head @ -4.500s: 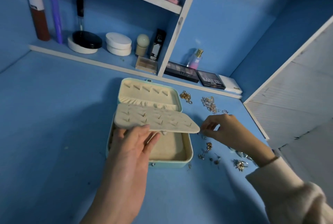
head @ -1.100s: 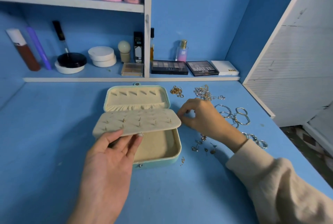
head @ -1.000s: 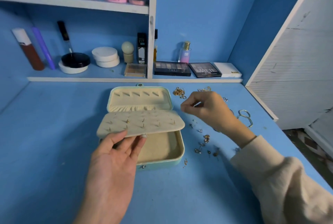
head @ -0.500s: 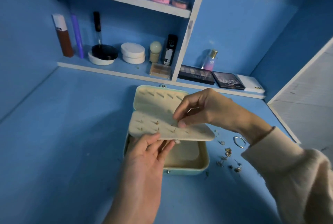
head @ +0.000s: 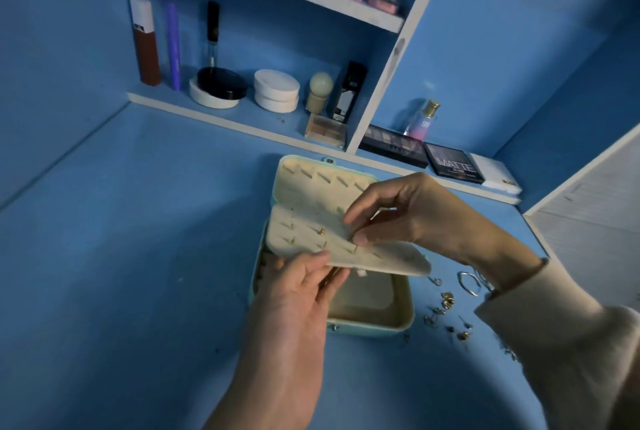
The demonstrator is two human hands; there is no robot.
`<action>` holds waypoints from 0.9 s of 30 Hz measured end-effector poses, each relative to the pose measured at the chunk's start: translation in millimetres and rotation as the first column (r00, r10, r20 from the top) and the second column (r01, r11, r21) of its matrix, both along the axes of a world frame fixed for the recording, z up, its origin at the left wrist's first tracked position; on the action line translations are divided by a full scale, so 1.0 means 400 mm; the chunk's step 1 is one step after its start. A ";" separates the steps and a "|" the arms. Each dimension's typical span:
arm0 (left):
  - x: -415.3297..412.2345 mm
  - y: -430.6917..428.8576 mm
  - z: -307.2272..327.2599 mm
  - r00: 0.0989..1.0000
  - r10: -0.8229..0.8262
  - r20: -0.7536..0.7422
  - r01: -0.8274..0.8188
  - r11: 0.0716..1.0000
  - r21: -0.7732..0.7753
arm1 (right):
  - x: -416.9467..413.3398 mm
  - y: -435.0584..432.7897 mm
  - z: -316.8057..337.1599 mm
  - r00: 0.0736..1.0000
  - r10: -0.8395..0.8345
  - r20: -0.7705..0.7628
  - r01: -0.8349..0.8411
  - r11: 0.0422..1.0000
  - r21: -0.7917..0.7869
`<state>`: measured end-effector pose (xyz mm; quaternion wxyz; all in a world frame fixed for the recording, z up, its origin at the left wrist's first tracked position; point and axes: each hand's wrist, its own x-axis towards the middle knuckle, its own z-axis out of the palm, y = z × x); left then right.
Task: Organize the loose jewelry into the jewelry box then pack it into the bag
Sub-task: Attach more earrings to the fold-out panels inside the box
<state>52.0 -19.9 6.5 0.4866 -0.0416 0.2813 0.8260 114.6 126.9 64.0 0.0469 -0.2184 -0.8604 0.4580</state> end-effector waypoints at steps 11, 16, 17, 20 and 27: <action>-0.002 -0.012 0.005 0.998 -0.060 0.000 0.060 0.998 0.003 | -0.048 -0.002 0.042 0.971 0.109 0.213 -0.139 0.982 0.127; 0.000 -0.012 0.010 1.000 -0.026 0.007 0.026 1.000 -0.005 | -0.083 -0.010 0.072 0.925 0.181 0.335 -0.255 0.947 0.193; 0.001 -0.011 0.008 1.000 -0.014 0.017 0.014 1.000 -0.007 | -0.088 -0.012 0.075 0.915 0.193 0.355 -0.279 0.937 0.211; 0.003 -0.009 0.005 1.000 0.007 0.020 -0.007 1.000 -0.009 | -0.095 -0.016 0.081 0.898 0.208 0.388 -0.326 0.907 0.268; 0.003 -0.010 -0.003 0.999 0.003 0.032 -0.003 1.000 -0.001 | -0.097 -0.014 0.083 0.886 0.210 0.413 -0.357 0.878 0.318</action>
